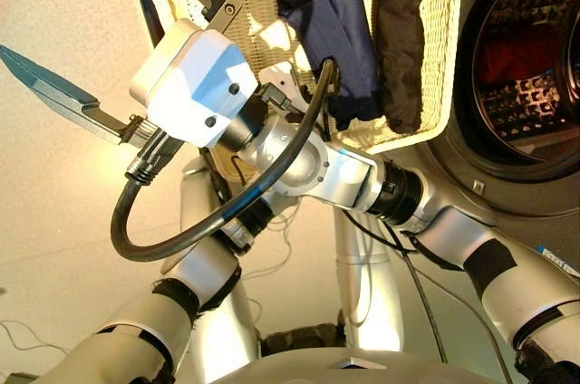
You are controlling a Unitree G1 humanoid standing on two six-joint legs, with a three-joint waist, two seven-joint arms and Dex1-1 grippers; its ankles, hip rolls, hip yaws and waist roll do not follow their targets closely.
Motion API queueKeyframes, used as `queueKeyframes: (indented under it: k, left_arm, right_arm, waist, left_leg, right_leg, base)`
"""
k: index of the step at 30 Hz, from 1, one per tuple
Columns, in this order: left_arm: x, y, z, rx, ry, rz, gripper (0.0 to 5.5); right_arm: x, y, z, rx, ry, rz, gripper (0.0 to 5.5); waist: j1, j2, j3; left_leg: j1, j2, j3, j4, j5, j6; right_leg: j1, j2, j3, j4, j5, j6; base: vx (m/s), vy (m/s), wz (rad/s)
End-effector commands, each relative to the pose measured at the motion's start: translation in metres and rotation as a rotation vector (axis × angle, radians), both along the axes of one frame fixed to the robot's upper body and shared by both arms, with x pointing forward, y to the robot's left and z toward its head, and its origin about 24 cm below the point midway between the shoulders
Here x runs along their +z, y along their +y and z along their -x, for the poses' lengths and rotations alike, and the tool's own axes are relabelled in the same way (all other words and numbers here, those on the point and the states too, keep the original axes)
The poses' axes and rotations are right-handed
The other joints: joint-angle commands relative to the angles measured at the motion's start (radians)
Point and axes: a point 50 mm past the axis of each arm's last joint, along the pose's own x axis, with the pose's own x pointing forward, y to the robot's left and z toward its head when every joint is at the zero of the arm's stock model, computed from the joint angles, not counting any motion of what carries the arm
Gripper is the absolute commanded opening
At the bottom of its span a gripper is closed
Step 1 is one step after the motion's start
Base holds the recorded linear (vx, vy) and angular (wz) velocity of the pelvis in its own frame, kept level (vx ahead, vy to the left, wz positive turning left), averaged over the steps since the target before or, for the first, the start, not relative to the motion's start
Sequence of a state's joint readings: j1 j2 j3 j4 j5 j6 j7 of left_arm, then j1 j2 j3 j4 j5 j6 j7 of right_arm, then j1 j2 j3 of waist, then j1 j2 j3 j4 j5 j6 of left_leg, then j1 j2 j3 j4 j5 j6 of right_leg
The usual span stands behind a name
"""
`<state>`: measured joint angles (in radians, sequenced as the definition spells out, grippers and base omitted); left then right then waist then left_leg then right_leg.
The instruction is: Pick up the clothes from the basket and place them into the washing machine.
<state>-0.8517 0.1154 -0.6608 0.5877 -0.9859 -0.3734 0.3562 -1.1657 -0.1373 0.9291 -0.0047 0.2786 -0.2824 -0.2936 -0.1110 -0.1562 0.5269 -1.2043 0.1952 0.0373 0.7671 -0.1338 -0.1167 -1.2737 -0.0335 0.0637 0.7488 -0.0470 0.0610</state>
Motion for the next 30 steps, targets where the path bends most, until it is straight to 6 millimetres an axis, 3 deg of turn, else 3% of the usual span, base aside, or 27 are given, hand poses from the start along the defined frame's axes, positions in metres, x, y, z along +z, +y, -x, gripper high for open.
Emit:
queueKeyframes:
  k: [1, 9, 11, 12, 14, 15, 16, 17, 19, 20, 23, 24, 25, 30]
  left_arm:
    - [0.018, -0.104, 0.045, -0.436, -0.061, -0.01, 5.5]
    - [0.019, -0.105, 0.042, -0.419, -0.078, -0.052, 5.5]
    - [0.014, -0.09, 0.032, -0.359, -0.073, -0.087, 5.5]
    - [0.014, -0.09, 0.032, -0.359, -0.073, -0.087, 5.5]
    - [0.008, -0.064, 0.018, -0.233, -0.092, -0.159, 5.5]
    - [0.008, -0.065, 0.018, -0.233, -0.092, -0.16, 5.5]
    - [0.003, -0.044, 0.011, -0.138, -0.104, -0.218, 5.5]
    - [0.002, -0.044, 0.011, -0.139, -0.104, -0.219, 5.5]
    - [-0.005, -0.022, 0.009, -0.066, -0.144, -0.315, 5.5]
    - [-0.006, -0.022, 0.009, -0.067, -0.143, -0.316, 5.5]
    - [-0.015, 0.002, 0.011, -0.017, -0.197, -0.447, 5.5]
    - [-0.015, 0.002, 0.011, -0.018, -0.196, -0.447, 5.5]
    - [-0.014, 0.009, 0.011, -0.002, -0.217, -0.476, 5.5]
    - [-0.024, 0.03, 0.017, 0.013, -0.229, -0.526, 5.5]
  right_arm:
    - [0.013, 0.014, 0.047, 0.196, -0.097, -0.05, 5.5]
    - [0.008, 0.016, 0.043, 0.196, -0.071, -0.028, 5.5]
    - [0.007, 0.006, 0.025, 0.125, -0.026, -0.045, 5.5]
    - [0.007, 0.006, 0.025, 0.125, -0.025, -0.045, 5.5]
    - [0.01, -0.019, -0.003, -0.009, -0.007, -0.083, 5.5]
    - [0.01, -0.019, -0.003, -0.01, -0.007, -0.083, 5.5]
    - [0.014, -0.038, -0.017, -0.101, -0.014, -0.124, 5.5]
    - [0.014, -0.038, -0.017, -0.101, -0.014, -0.124, 5.5]
    - [0.022, -0.07, -0.032, -0.214, -0.032, -0.193, 5.5]
    - [0.022, -0.07, -0.032, -0.215, -0.031, -0.193, 5.5]
    - [0.028, -0.105, -0.041, -0.322, -0.06, -0.263, 5.5]
    - [0.028, -0.106, -0.041, -0.323, -0.059, -0.264, 5.5]
    - [0.033, -0.114, -0.042, -0.35, -0.075, -0.287, 5.5]
    - [0.035, -0.147, -0.045, -0.429, -0.079, -0.361, 5.5]
  waist:
    - [-0.059, 0.0, -0.007]
    - [-0.066, -0.01, -0.007]
    - [-0.071, -0.012, -0.007]
    - [-0.071, -0.012, -0.007]
    - [-0.073, -0.011, -0.007]
    - [-0.073, -0.011, -0.007]
    - [-0.07, -0.003, -0.007]
    - [-0.069, -0.003, -0.007]
    - [-0.065, 0.009, -0.007]
    - [-0.064, 0.009, -0.007]
    - [-0.054, 0.023, -0.007]
    - [-0.052, 0.022, -0.007]
    - [-0.051, 0.023, -0.007]
    - [-0.04, 0.029, -0.007]
  left_leg:
    - [-0.016, 0.016, -0.009, 0.004, 0.024, -0.051]
    - [-0.017, 0.019, -0.01, 0.02, 0.018, -0.056]
    - [-0.008, 0.021, -0.006, 0.006, 0.023, -0.058]
    - [-0.008, 0.021, -0.005, 0.006, 0.023, -0.058]
    - [0.008, 0.023, -0.004, -0.013, 0.03, -0.059]
    - [0.009, 0.023, -0.004, -0.013, 0.03, -0.059]
    - [0.026, 0.019, -0.003, -0.026, 0.034, -0.058]
    - [0.027, 0.019, -0.003, -0.027, 0.035, -0.058]
    - [0.054, 0.013, 0.001, -0.056, 0.04, -0.057]
    - [0.055, 0.013, 0.001, -0.057, 0.041, -0.057]
    - [0.111, 0.002, 0.014, -0.104, 0.049, -0.053]
    - [0.113, 0.002, 0.014, -0.106, 0.049, -0.053]
    - [0.103, -0.004, 0.018, -0.134, 0.091, -0.048]
    - [0.169, -0.022, 0.031, -0.197, 0.104, -0.038]
  right_leg:
    - [-0.044, 0.013, 0.006, 0.05, -0.067, 0.052]
    - [-0.048, 0.021, 0.005, 0.064, -0.074, 0.05]
    - [-0.037, 0.018, 0.005, 0.046, -0.067, 0.052]
    - [-0.037, 0.018, 0.005, 0.046, -0.067, 0.052]
    - [-0.017, 0.014, 0.004, 0.025, -0.063, 0.052]
    - [-0.016, 0.014, 0.003, 0.024, -0.063, 0.052]
    - [0.002, 0.009, 0.005, 0.015, -0.063, 0.052]
    - [0.004, 0.009, 0.005, 0.014, -0.063, 0.052]
    - [0.029, -0.001, 0.004, 0.003, -0.061, 0.055]
    - [0.031, -0.001, 0.003, 0.002, -0.06, 0.055]
    - [0.082, -0.019, 0.002, -0.028, -0.052, 0.062]
    - [0.084, -0.019, 0.002, -0.03, -0.051, 0.062]
    - [0.077, -0.025, 0.005, -0.062, -0.01, 0.064]
    - [0.149, -0.043, 0.002, -0.127, 0.014, 0.075]
  base:
    - [0.0, 0.0, 0.0]
    - [0.0, 0.0, 0.0]
    - [0.0, 0.0, 0.0]
    - [0.0, 0.0, 0.0]
    - [0.0, 0.0, 0.0]
    - [0.0, 0.0, 0.0]
    - [0.0, 0.0, 0.0]
    - [0.0, 0.0, 0.0]
    - [0.0, 0.0, 0.0]
    - [0.0, 0.0, 0.0]
    - [0.009, 0.021, -0.001]
    - [-0.075, 0.037, -0.003]
    - [-0.08, 0.031, 0.045]
    - [-0.001, 0.07, 0.104]
